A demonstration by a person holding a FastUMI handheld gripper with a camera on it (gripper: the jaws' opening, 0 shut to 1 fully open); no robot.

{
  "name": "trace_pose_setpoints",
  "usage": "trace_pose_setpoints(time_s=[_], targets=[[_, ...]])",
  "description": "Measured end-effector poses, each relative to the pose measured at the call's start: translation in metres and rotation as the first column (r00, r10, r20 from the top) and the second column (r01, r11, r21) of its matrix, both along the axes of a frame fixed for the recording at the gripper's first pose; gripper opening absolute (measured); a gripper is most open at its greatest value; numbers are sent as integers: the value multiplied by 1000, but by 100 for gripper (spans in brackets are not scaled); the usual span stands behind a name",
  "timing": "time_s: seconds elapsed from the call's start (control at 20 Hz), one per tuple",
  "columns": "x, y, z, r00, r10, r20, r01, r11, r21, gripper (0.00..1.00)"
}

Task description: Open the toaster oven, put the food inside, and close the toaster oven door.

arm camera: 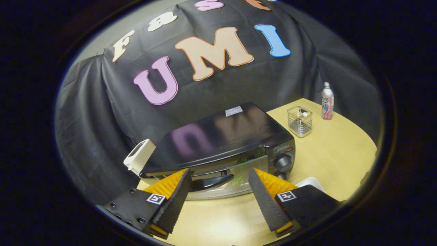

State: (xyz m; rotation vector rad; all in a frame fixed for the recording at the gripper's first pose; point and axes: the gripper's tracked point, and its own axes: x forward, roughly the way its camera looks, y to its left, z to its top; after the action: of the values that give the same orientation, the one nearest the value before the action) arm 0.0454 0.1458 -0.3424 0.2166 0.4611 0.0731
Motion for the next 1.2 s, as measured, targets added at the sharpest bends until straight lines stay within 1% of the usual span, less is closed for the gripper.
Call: trace_pose_setpoints(time_s=[0.15,0.3,0.65,0.75,0.85,0.95,1.2], targets=[[8,2,1,1000,-3,8,3,1000,4,100],[14,2,3,1000,12,24,-12,1000,-19,100],[10,-3,10,999,16,39,-15,999,-43,100],[5,-11,27,998,24,62,-20,998,-64,100],[-2,-23,55,995,26,100,-18,997,-80,100],[-11,-42,89,986,21,164,-1,993,-119,100],[-41,-94,164,959,46,279,17,975,-221,100]])
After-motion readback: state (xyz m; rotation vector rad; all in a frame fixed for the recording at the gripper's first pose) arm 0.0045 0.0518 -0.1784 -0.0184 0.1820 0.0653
